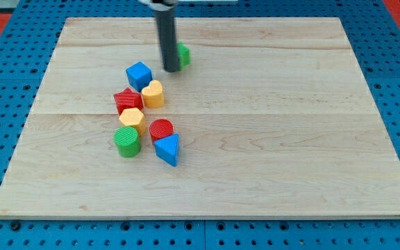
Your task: Place yellow heart below to the green star
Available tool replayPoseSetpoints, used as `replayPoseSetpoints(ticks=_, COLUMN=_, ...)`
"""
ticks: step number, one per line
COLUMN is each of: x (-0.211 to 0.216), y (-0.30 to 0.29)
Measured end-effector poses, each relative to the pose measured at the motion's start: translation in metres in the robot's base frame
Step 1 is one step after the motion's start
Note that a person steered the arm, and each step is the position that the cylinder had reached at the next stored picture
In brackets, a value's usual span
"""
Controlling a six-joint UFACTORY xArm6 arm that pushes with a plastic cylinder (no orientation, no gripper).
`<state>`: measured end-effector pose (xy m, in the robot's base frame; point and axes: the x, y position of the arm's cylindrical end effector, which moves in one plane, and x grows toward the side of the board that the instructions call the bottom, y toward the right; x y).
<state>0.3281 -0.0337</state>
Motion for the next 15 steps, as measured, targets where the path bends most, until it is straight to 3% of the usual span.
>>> replayPoseSetpoints(ticks=1, x=-0.052, y=0.005)
replayPoseSetpoints(ticks=2, x=-0.027, y=0.022)
replayPoseSetpoints(ticks=3, x=0.069, y=0.042)
replayPoseSetpoints(ticks=5, x=0.127, y=0.008)
replayPoseSetpoints(ticks=8, x=0.11, y=-0.069)
replayPoseSetpoints(ticks=10, x=0.067, y=-0.001)
replayPoseSetpoints(ticks=11, x=0.084, y=0.058)
replayPoseSetpoints(ticks=13, x=0.071, y=0.037)
replayPoseSetpoints(ticks=15, x=-0.016, y=0.004)
